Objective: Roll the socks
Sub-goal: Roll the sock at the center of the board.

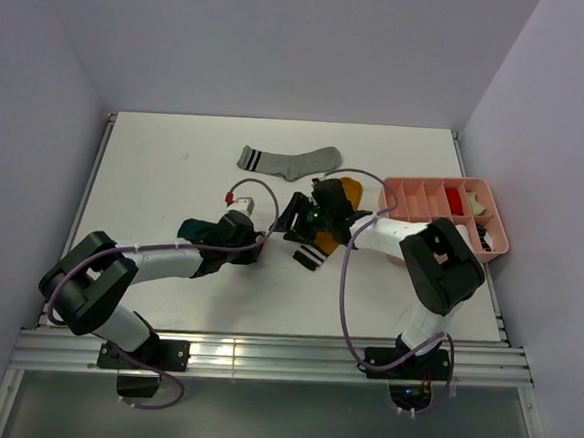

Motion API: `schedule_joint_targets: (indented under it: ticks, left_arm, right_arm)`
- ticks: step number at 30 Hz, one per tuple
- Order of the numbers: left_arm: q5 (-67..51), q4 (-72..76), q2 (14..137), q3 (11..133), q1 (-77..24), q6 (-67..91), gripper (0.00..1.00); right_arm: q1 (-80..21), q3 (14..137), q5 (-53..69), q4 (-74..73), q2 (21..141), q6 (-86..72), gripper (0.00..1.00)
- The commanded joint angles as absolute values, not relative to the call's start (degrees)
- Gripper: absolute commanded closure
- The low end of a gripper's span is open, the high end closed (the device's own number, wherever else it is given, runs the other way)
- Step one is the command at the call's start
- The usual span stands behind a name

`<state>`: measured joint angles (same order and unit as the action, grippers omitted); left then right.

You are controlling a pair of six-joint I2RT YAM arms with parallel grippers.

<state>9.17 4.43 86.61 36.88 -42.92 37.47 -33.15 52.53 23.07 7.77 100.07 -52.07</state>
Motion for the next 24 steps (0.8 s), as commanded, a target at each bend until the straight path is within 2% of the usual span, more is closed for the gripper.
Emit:
schedule_joint_targets:
  ticks: [1, 7, 24]
  left_arm:
    - [-2.43, 9.91, 84.29, 33.14, -39.38, 46.29, 0.99]
    - [-10.8, 20.02, 82.36, 24.97, -33.93, 56.76, 0.99]
    - [-17.22, 34.63, 83.14, 11.25, -26.98, 71.89, 0.99]
  right_arm:
    - [-32.7, 51.07, 21.44, 13.62, 97.29, -52.38, 0.37]
    - [-33.57, 49.83, 23.55, 17.49, 98.43, -51.86, 0.41]
    - [-39.28, 54.4, 26.98, 20.04, 110.21, -47.46, 0.44]
